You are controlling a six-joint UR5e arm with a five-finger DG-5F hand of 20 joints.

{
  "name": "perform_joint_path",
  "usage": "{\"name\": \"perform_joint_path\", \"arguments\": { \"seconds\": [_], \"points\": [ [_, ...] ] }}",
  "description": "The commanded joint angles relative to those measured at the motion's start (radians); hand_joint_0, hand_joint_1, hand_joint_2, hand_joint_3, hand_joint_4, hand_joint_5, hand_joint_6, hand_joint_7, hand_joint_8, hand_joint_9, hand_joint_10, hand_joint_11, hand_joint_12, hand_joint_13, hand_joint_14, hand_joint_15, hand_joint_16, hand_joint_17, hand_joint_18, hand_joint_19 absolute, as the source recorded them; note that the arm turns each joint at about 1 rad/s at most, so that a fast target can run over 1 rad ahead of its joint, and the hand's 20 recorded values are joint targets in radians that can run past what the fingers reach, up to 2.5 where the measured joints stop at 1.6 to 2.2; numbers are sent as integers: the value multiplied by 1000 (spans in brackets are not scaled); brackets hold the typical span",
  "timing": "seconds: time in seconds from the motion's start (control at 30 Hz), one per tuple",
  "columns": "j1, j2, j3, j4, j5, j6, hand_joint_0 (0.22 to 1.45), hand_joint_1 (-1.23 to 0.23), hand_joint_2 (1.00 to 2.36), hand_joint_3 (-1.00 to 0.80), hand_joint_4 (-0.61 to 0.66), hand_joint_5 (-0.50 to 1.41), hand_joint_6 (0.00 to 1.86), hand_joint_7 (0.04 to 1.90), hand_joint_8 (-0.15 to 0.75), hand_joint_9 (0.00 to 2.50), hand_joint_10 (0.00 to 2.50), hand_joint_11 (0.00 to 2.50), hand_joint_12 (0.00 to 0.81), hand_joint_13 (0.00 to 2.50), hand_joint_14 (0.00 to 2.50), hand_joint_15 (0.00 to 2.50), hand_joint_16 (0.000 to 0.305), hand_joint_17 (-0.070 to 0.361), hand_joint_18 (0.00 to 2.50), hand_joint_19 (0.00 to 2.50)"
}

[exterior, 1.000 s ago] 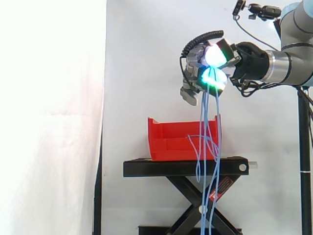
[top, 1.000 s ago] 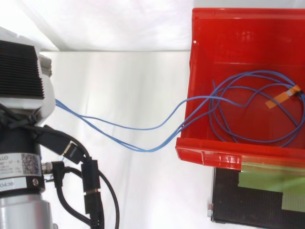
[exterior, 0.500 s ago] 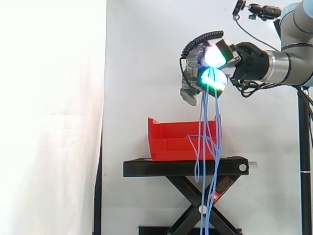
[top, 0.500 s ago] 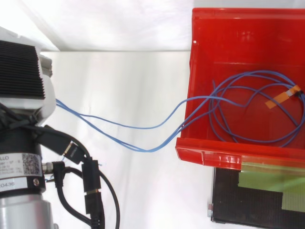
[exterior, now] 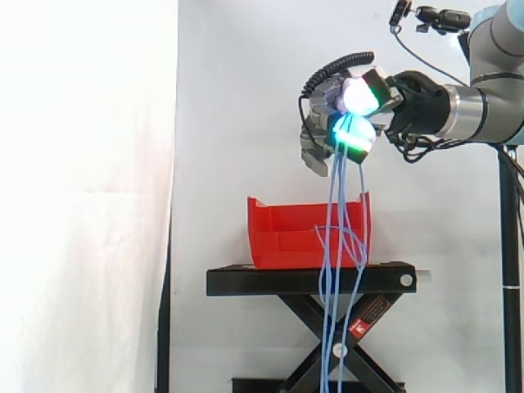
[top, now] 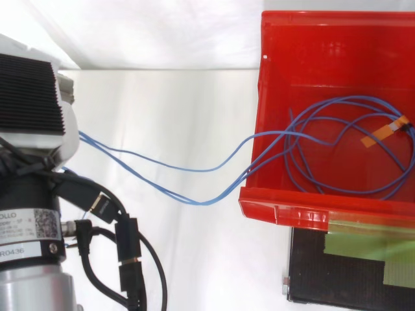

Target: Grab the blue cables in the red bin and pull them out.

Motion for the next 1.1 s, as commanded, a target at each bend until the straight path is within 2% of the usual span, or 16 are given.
{"name": "perform_joint_path", "arguments": {
  "seconds": [0.0, 0.43, 0.7, 1.07],
  "points": [
    [-1, -1, 0, 0, 0, 0, 850, -930, 1001, -971, 247, 642, 725, 648, 314, 830, 292, 1659, 353, 946, 2087, 1066, 43, 97, 758, 1108],
    [-2, 0, 0, 0, 0, 0, 883, -993, 1003, -926, 240, 539, 858, 581, 312, 766, 320, 1656, 351, 917, 2082, 1082, 44, 99, 734, 1100],
    [-2, -1, 1, 2, -2, 0, 902, -1024, 1002, -965, 225, 474, 934, 530, 313, 713, 315, 1655, 350, 888, 2074, 1084, 44, 99, 716, 1094],
    [-4, 0, 1, 29, -3, 35, 909, -1037, 1000, -1000, 225, 431, 965, 508, 311, 678, 335, 1641, 354, 858, 2074, 1071, 44, 100, 693, 1086]
  ]
}}
